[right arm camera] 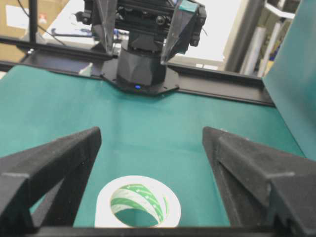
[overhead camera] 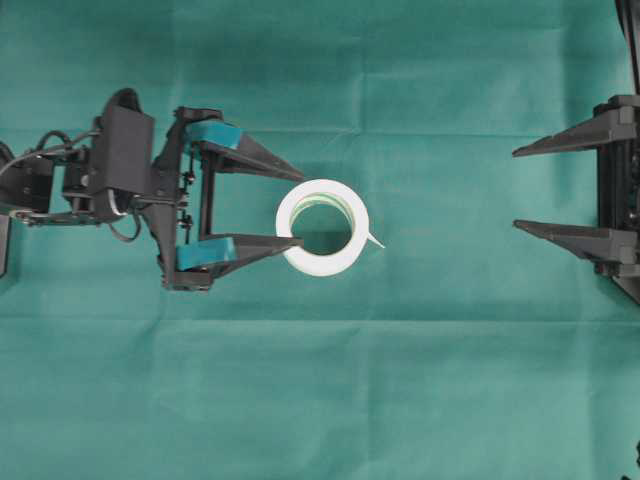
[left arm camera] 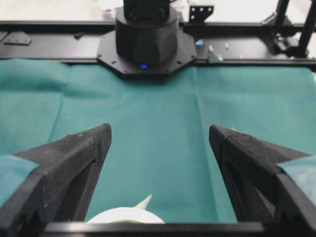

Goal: Peel off the duct tape with your right arm.
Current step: 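Lower the left gripper over the roll and pinch its rim, then lift the roll upright with the left gripper, loose end facing right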

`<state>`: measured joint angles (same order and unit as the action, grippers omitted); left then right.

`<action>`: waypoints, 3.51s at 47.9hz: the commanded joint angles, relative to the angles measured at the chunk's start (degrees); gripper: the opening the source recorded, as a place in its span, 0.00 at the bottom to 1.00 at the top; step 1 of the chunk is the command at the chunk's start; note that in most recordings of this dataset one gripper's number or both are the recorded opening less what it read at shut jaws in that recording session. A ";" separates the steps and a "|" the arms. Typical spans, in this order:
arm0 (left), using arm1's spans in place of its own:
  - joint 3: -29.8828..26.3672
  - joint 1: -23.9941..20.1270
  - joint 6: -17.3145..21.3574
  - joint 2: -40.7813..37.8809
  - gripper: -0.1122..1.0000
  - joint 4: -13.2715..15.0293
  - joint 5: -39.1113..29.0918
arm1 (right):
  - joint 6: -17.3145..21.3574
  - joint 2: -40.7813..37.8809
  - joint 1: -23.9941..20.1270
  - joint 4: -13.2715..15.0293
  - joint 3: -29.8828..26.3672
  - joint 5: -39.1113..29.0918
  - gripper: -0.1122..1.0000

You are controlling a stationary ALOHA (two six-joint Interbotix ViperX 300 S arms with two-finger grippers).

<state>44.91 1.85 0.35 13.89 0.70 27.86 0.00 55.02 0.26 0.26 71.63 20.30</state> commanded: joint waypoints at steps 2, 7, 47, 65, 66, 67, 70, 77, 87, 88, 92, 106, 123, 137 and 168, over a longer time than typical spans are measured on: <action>-2.46 -0.09 -0.18 0.09 0.94 0.09 -1.58 | 0.00 -0.26 0.09 0.09 -0.62 0.62 0.79; -3.96 -0.09 -0.26 -0.18 0.94 0.09 -6.15 | 0.09 -0.26 0.09 0.09 -0.62 0.53 0.79; -20.65 0.18 1.85 -8.96 0.93 0.09 -47.72 | 0.18 -0.53 0.09 0.09 -0.62 0.44 0.78; -20.65 0.18 1.76 -12.74 0.93 0.09 -47.11 | 0.18 -0.97 0.09 0.00 -0.53 0.62 0.78; -20.65 0.18 1.76 -13.01 0.93 0.09 -46.85 | 0.18 -1.05 0.09 0.09 -0.44 0.62 0.78; -20.65 0.18 1.67 -13.45 0.93 0.09 -46.58 | 0.18 -1.05 0.09 0.09 -0.44 0.62 0.78; -20.65 0.18 1.67 -14.15 0.93 0.09 -45.97 | 0.18 -1.05 0.09 0.09 -0.35 0.62 0.78; -20.65 0.18 1.67 -16.35 0.93 0.09 -44.38 | 0.18 -1.05 0.09 0.09 -0.18 0.62 0.78; -20.65 0.18 1.58 -19.69 0.93 0.09 -43.59 | 0.18 -1.14 0.09 0.09 0.35 0.79 0.78; -20.65 0.26 1.49 -20.04 0.93 0.09 -43.42 | 0.18 -1.14 0.09 0.09 0.35 0.88 0.78; -20.65 0.26 1.49 -21.09 0.93 0.09 -42.36 | 0.18 -1.14 0.09 0.09 0.53 0.97 0.78; -20.65 0.53 1.49 -24.17 0.93 0.09 -39.81 | 0.18 -1.05 0.09 0.00 0.70 0.97 0.78; -20.74 0.53 1.67 -27.77 0.93 0.09 -37.00 | 0.18 -1.05 0.09 0.09 0.79 1.05 0.78; -20.65 0.53 1.67 -29.00 0.93 0.09 -36.91 | 0.18 -1.14 0.09 0.09 1.05 1.05 0.78; -21.97 0.79 2.46 -28.39 0.30 0.00 -41.04 | 0.18 -1.05 0.09 0.09 1.32 1.05 0.78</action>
<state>24.35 2.20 2.64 -16.00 0.70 -11.87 0.09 54.23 0.26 0.26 73.56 20.83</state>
